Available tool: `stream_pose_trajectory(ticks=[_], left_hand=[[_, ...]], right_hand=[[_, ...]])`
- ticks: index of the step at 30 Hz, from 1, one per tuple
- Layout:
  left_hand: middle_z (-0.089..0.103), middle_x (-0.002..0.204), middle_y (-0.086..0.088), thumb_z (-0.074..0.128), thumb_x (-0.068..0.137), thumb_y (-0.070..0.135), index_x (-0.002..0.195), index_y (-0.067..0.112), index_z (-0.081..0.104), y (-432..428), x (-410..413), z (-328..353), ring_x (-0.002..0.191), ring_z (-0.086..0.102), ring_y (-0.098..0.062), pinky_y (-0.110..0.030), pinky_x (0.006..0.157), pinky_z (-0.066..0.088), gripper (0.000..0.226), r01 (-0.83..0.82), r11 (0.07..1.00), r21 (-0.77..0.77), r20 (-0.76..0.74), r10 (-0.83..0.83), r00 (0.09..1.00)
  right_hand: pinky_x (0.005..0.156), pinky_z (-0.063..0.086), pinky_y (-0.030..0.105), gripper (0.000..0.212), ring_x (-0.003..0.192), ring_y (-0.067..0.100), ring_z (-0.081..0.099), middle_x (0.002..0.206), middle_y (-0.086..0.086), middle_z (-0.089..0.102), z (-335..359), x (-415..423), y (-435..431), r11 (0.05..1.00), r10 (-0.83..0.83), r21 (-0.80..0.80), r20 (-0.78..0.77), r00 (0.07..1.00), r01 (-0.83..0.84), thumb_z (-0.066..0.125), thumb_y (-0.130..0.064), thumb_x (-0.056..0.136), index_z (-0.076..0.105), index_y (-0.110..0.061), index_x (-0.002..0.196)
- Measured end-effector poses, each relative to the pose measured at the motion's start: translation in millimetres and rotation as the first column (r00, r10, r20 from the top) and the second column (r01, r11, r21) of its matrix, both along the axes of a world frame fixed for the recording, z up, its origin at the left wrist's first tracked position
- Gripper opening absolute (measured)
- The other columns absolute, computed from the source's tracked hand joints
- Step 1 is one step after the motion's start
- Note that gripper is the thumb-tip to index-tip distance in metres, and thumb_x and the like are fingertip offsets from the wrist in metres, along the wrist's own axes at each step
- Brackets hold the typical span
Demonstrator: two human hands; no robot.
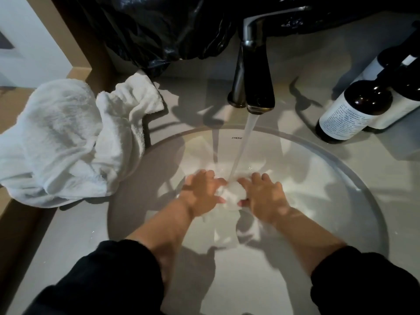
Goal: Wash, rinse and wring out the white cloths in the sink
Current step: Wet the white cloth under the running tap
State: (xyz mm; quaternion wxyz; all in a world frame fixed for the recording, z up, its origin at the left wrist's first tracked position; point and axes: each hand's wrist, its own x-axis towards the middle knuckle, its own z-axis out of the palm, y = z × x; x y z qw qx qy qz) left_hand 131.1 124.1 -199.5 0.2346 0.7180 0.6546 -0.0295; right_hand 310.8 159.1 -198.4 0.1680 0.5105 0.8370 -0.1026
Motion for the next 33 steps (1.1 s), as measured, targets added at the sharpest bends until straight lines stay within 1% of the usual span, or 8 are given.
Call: stream_pose_trajectory(ticks=[3, 7, 11, 14, 21, 25, 28, 33], left_hand=[[0.056, 0.127, -0.005, 0.065, 0.083, 0.047, 0.133, 0.025, 0.056, 7, -14, 21, 0.121, 0.050, -0.023, -0.027, 0.101, 0.036, 0.056, -0.102, 0.994, -0.044, 0.376, 0.111, 0.920], [0.045, 0.135, -0.001, 0.068, 0.073, 0.058, 0.146, 0.031, 0.034, 6, -18, 39, 0.128, 0.038, -0.024, -0.041, 0.106, 0.035, 0.086, -0.031, 0.979, 0.203, -0.037, 0.039, 0.999], [0.041, 0.139, -0.007, 0.057, 0.081, 0.066, 0.143, 0.025, 0.032, -2, -18, 40, 0.128, 0.039, -0.030, -0.042, 0.100, 0.038, 0.078, -0.264, 0.964, 0.028, -0.104, 0.266, 0.958], [0.037, 0.140, -0.013, 0.064, 0.078, 0.064, 0.145, 0.021, 0.025, -7, -12, 31, 0.128, 0.039, -0.035, -0.041, 0.101, 0.039, 0.088, -0.291, 0.947, -0.137, -0.043, 0.288, 0.957], [0.047, 0.133, 0.006, 0.068, 0.085, 0.025, 0.138, 0.028, 0.039, -5, -17, 28, 0.111, 0.052, -0.018, -0.020, 0.075, 0.042, 0.061, -0.256, 0.927, -0.274, 0.209, 0.317, 0.925], [0.048, 0.138, 0.004, 0.068, 0.084, 0.026, 0.141, 0.027, 0.040, -2, -27, 32, 0.119, 0.050, -0.019, -0.027, 0.085, 0.048, 0.063, -0.231, 0.923, -0.308, 0.199, 0.300, 0.933], [0.056, 0.128, -0.004, 0.071, 0.080, 0.031, 0.130, 0.016, 0.050, 1, -35, 37, 0.117, 0.054, -0.025, -0.028, 0.093, 0.044, 0.057, -0.344, 0.930, -0.128, 0.076, 0.355, 0.932], [0.060, 0.122, -0.007, 0.055, 0.090, 0.029, 0.122, 0.015, 0.055, 1, -18, 24, 0.112, 0.057, -0.026, -0.030, 0.086, 0.045, 0.035, -0.247, 0.967, -0.067, -0.160, 0.234, 0.959]], right_hand=[[0.086, 0.041, 0.027, 0.046, 0.107, 0.020, 0.055, 0.112, -0.001, 0.060, 22, 10, 16, 0.943, -0.280, -0.283, -0.398, 0.873, 0.174, 0.069, -0.036, 0.083, 0.054, -0.026, 0.125], [0.106, 0.037, 0.038, 0.058, 0.124, 0.022, 0.043, 0.129, 0.000, 0.051, 33, 14, 14, 0.978, -0.189, -0.184, -0.603, 0.775, 0.095, 0.078, -0.042, 0.074, 0.058, -0.032, 0.127], [0.107, 0.033, 0.042, 0.074, 0.126, 0.032, 0.033, 0.139, 0.013, 0.034, 39, 17, 6, 0.951, -0.304, -0.092, -0.113, 0.946, 0.295, 0.047, -0.064, 0.087, 0.035, -0.013, 0.139], [0.100, 0.034, 0.036, 0.073, 0.122, 0.033, 0.040, 0.131, 0.015, 0.040, 37, 11, -3, 0.918, -0.381, -0.149, -0.067, 0.922, 0.368, 0.054, -0.057, 0.089, 0.030, -0.007, 0.137], [0.060, 0.053, 0.027, 0.031, 0.072, 0.021, 0.062, 0.085, 0.005, 0.063, 39, 16, 11, 0.664, -0.748, -0.636, -0.552, 0.368, 0.393, 0.077, -0.005, 0.077, 0.057, -0.010, 0.100], [0.098, 0.038, 0.025, 0.044, 0.118, 0.021, 0.047, 0.123, 0.005, 0.048, 42, 0, -1, 0.965, -0.252, -0.224, -0.668, 0.700, 0.134, 0.081, -0.022, 0.074, 0.062, -0.019, 0.114], [0.115, 0.025, 0.045, 0.066, 0.141, 0.027, 0.019, 0.153, 0.008, 0.022, 24, -16, -17, 0.997, -0.022, -0.081, -0.460, 0.888, -0.017, 0.045, -0.058, 0.089, 0.036, -0.023, 0.145], [0.074, 0.048, 0.048, 0.072, 0.106, 0.035, 0.053, 0.130, 0.018, 0.051, -10, -40, -26, 0.989, 0.092, 0.121, -0.073, 0.993, -0.083, 0.018, -0.063, 0.091, 0.027, -0.014, 0.143]])
